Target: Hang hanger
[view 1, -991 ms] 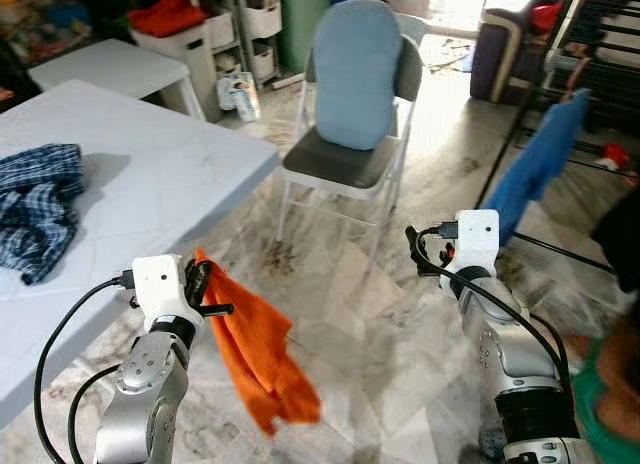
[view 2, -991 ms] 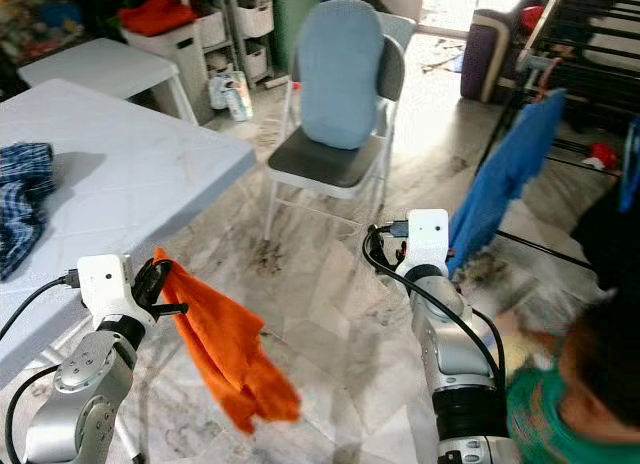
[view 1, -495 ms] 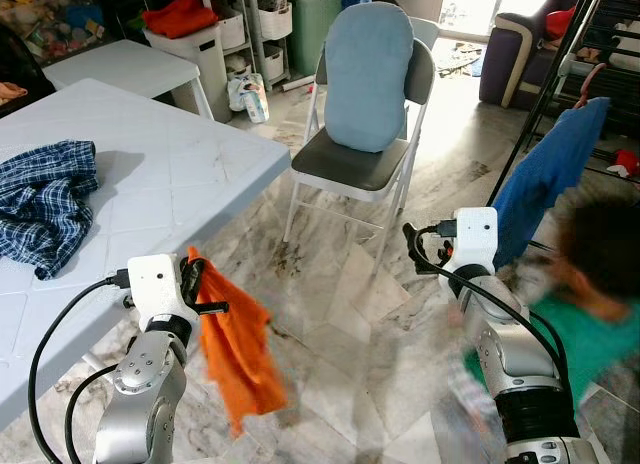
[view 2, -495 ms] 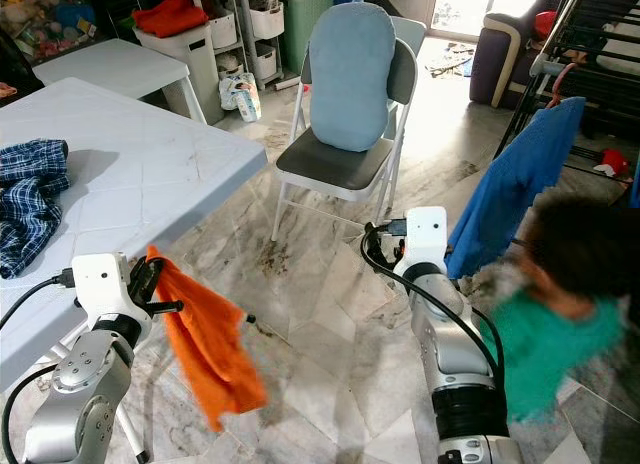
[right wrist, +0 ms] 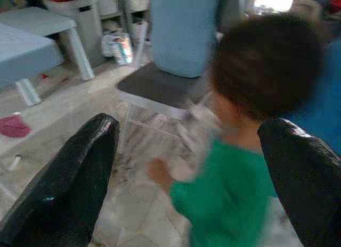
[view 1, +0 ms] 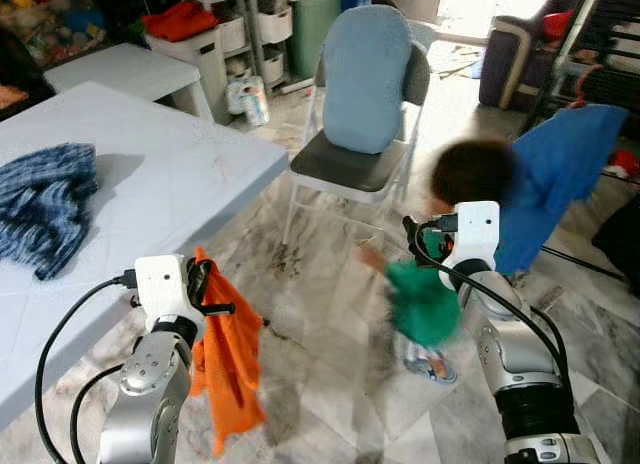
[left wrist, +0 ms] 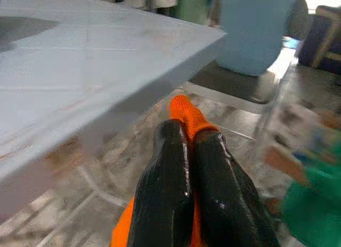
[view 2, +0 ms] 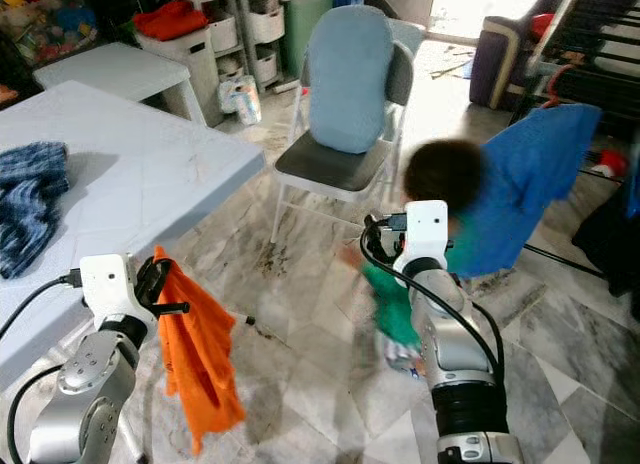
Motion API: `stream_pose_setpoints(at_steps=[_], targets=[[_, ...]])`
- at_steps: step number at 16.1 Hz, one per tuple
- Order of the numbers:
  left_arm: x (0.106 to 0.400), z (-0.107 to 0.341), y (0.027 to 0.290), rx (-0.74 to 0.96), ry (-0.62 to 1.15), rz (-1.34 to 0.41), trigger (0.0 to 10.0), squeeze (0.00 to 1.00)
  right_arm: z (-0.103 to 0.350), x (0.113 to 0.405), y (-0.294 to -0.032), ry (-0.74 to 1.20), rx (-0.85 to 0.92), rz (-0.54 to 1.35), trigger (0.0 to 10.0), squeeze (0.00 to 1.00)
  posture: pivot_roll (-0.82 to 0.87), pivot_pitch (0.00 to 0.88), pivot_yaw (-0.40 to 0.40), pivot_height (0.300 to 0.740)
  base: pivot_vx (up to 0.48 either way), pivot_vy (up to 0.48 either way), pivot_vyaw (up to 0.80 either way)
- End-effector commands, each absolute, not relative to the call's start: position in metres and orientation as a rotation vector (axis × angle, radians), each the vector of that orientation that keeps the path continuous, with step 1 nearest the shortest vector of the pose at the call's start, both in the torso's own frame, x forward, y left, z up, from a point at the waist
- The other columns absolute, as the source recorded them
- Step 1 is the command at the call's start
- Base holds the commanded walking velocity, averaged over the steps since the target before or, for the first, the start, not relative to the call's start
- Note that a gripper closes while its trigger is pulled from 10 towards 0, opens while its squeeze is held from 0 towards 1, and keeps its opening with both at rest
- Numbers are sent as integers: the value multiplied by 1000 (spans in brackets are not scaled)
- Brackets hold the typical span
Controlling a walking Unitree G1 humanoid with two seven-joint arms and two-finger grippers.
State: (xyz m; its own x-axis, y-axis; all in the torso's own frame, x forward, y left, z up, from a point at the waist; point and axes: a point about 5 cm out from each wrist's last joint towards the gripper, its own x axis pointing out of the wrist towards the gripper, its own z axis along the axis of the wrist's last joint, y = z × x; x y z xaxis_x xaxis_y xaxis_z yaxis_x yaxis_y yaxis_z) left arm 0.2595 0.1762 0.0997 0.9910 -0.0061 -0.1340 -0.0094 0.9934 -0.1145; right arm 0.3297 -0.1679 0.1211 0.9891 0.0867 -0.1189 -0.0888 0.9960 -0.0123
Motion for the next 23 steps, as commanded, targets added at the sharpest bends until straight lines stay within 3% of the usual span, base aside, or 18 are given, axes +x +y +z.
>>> stream_pose_setpoints(at_steps=[1,9,23], targets=[[261,108,173,-115,100,-22,10000,0,124,331,-166,114,-14,91,10000,0,-22,0,38,740,0,0,-788],[260,111,163,-144,97,-131,10000,0,125,331,-166,111,-20,86,10000,0,-23,0,40,740,0,0,-788],[264,116,162,-193,103,-148,10000,0,125,331,-168,107,-13,71,10000,0,-28,0,44,740,0,0,-711]])
